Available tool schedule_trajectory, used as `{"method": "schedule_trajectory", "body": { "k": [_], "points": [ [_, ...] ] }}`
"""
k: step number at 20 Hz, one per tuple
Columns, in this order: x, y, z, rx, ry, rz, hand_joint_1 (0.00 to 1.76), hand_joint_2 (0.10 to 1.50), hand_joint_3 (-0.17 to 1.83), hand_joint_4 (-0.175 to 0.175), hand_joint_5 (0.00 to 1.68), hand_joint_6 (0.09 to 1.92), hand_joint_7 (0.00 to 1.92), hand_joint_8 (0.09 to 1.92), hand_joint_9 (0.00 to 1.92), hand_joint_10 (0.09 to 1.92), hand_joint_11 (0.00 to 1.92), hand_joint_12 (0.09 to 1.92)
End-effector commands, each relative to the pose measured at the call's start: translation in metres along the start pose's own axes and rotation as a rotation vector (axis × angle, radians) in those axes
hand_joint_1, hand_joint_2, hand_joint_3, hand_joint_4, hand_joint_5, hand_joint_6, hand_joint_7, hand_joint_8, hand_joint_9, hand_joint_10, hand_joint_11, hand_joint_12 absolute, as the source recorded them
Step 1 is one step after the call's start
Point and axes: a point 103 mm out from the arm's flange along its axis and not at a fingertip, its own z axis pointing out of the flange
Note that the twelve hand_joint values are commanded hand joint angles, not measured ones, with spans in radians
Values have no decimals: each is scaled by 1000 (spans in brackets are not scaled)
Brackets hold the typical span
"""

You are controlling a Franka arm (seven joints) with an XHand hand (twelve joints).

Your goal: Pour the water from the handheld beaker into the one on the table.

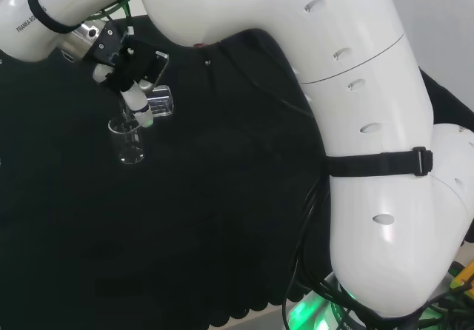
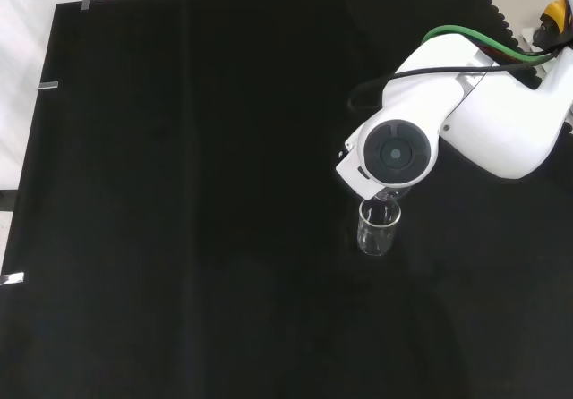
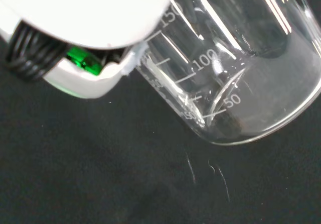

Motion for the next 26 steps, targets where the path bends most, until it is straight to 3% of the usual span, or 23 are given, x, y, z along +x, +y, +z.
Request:
{"method": "schedule_trajectory", "body": {
  "k": [1,26],
  "points": [
    [4,1,-2,15,-19,6,1435,590,654,-175,1371,443,1374,544,1585,87,1358,652],
    [4,1,-6,65,-55,33,1435,589,655,-175,1372,442,1374,538,1587,87,1359,646]
  ]
}}
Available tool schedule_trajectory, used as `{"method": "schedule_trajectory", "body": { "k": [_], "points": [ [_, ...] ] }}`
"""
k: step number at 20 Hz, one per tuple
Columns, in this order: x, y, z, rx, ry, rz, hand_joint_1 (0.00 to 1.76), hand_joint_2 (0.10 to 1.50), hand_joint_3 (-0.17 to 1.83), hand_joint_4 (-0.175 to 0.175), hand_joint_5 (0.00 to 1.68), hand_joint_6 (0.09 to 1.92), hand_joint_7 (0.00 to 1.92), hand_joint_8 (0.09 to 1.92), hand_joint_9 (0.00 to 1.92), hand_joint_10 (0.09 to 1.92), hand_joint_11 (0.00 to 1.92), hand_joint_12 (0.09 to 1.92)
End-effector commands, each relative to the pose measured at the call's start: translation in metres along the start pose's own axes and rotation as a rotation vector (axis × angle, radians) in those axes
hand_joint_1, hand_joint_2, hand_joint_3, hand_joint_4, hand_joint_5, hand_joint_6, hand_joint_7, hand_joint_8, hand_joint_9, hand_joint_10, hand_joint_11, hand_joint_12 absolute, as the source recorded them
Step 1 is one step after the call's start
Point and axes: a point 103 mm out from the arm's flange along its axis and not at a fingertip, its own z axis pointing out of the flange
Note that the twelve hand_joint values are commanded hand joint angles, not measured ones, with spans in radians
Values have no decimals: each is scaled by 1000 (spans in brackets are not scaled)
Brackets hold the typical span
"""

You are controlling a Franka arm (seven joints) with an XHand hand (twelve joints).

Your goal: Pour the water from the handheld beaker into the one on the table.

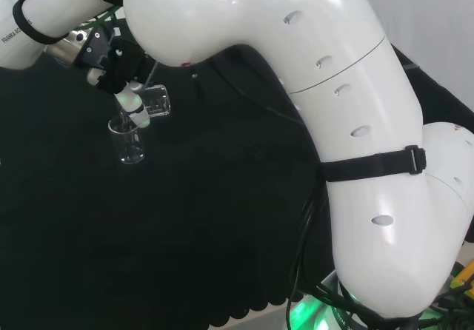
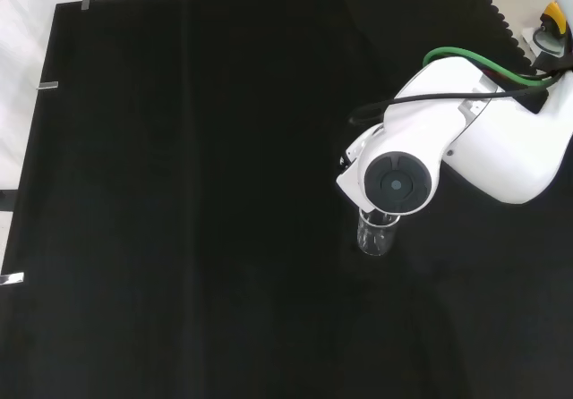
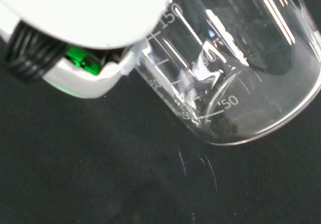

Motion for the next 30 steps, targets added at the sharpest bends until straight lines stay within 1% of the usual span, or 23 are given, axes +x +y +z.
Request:
{"method": "schedule_trajectory", "body": {
  "k": [1,5,11,15,19,23,25,30],
  "points": [
    [-3,-1,4,10,-3,5,1435,589,655,-175,1372,442,1374,538,1587,87,1359,646],
    [-1,0,0,20,-16,9,1435,589,656,-175,1372,441,1375,537,1587,87,1359,645],
    [-2,0,-1,30,-17,16,1435,589,656,-175,1372,441,1376,536,1587,87,1361,643],
    [-8,-2,5,26,-9,15,1435,589,656,-175,1373,440,1376,535,1587,87,1361,643],
    [-8,-2,5,29,-13,15,1435,589,656,-175,1373,440,1376,535,1587,87,1362,642],
    [-3,-1,1,35,-27,16,1435,589,656,-175,1373,440,1377,534,1587,87,1362,641],
    [-6,-2,4,30,-17,16,1435,589,656,-175,1373,440,1377,533,1587,87,1362,640],
    [-7,-3,5,30,-18,16,1435,589,656,-175,1373,439,1377,533,1587,87,1362,640]
  ]
}}
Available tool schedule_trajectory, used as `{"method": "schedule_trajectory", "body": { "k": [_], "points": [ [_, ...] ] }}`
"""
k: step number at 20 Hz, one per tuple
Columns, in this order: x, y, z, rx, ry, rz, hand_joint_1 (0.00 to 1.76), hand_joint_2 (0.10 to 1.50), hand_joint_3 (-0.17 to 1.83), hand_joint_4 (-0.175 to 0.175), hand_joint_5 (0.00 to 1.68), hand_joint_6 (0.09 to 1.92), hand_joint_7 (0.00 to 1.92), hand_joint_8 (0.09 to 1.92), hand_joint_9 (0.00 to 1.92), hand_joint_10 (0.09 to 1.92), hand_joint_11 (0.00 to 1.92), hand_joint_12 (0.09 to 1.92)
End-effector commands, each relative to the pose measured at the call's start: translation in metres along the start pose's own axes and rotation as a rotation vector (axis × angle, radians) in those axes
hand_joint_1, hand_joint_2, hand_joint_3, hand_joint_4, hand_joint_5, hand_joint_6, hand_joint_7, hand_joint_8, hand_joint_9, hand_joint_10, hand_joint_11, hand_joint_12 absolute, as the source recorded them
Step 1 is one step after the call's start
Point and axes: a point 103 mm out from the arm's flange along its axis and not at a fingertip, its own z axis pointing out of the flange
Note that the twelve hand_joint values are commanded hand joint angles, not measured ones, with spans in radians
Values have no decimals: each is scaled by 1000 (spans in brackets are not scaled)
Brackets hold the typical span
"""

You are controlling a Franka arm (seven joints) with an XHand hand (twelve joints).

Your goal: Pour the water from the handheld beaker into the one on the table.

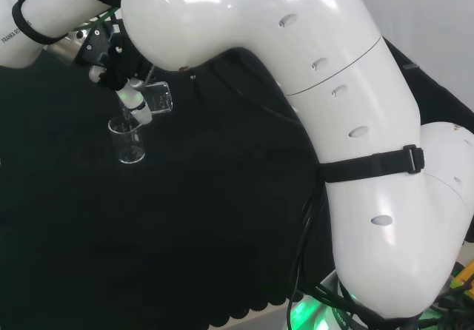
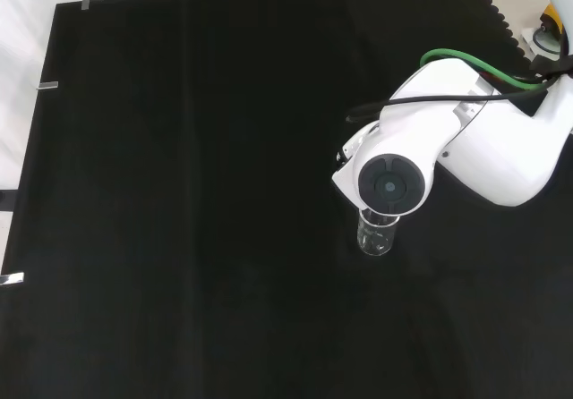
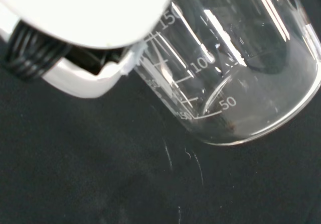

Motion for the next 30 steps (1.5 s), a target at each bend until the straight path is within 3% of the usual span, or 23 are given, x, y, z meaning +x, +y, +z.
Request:
{"method": "schedule_trajectory", "body": {
  "k": [1,30],
  "points": [
    [1,-2,5,11,-6,-3,1435,589,656,-175,1373,439,1377,533,1587,87,1362,639],
    [4,-2,-1,39,-45,1,1435,588,656,-175,1374,438,1377,534,1587,87,1366,634]
  ]
}}
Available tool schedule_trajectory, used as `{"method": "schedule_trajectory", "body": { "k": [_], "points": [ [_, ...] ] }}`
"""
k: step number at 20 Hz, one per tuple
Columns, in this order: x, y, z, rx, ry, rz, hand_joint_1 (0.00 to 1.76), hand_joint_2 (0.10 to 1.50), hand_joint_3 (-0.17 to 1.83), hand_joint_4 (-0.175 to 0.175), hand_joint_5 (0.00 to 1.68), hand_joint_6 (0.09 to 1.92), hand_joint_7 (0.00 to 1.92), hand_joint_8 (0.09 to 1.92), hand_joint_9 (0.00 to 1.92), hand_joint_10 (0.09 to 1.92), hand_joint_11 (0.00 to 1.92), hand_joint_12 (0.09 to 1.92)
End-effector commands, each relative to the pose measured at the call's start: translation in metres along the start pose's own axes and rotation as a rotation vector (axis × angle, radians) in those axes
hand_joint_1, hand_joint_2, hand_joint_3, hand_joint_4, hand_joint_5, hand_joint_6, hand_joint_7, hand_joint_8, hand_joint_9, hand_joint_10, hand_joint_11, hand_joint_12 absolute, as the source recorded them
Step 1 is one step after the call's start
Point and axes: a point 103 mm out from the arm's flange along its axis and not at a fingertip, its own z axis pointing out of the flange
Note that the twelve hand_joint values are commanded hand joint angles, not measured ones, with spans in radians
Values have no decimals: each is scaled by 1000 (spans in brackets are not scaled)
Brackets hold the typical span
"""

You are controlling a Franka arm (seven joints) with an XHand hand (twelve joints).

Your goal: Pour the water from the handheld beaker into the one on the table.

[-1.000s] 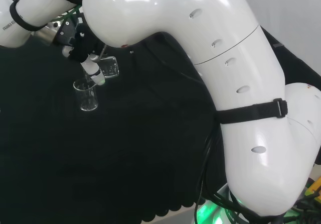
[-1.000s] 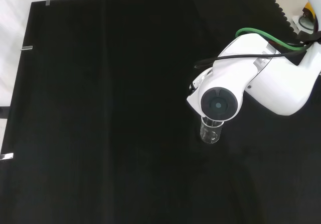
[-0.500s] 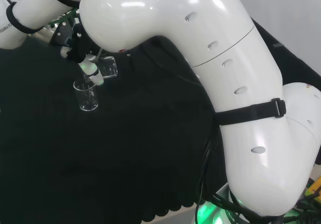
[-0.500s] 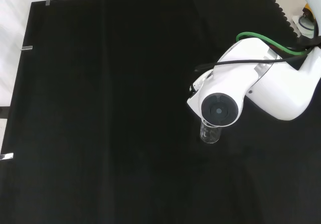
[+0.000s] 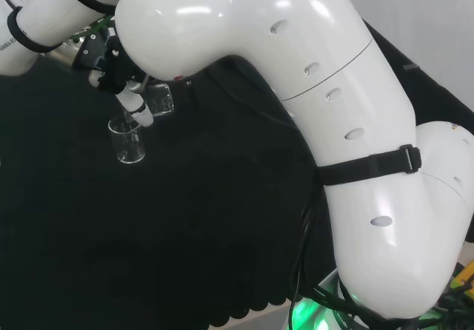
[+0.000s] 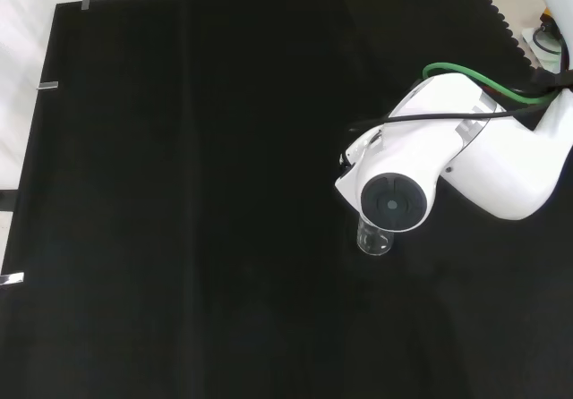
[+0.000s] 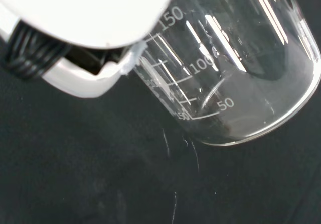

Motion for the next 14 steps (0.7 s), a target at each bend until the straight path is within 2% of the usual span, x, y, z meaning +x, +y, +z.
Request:
{"method": "schedule_trajectory", "body": {
  "k": [1,14],
  "points": [
    [-2,0,1,-6,-2,-5,1435,588,656,-175,1374,438,1377,534,1587,87,1366,634],
    [1,-1,-3,9,-31,9,1435,588,657,-175,1374,438,1376,534,1587,87,1367,632]
  ]
}}
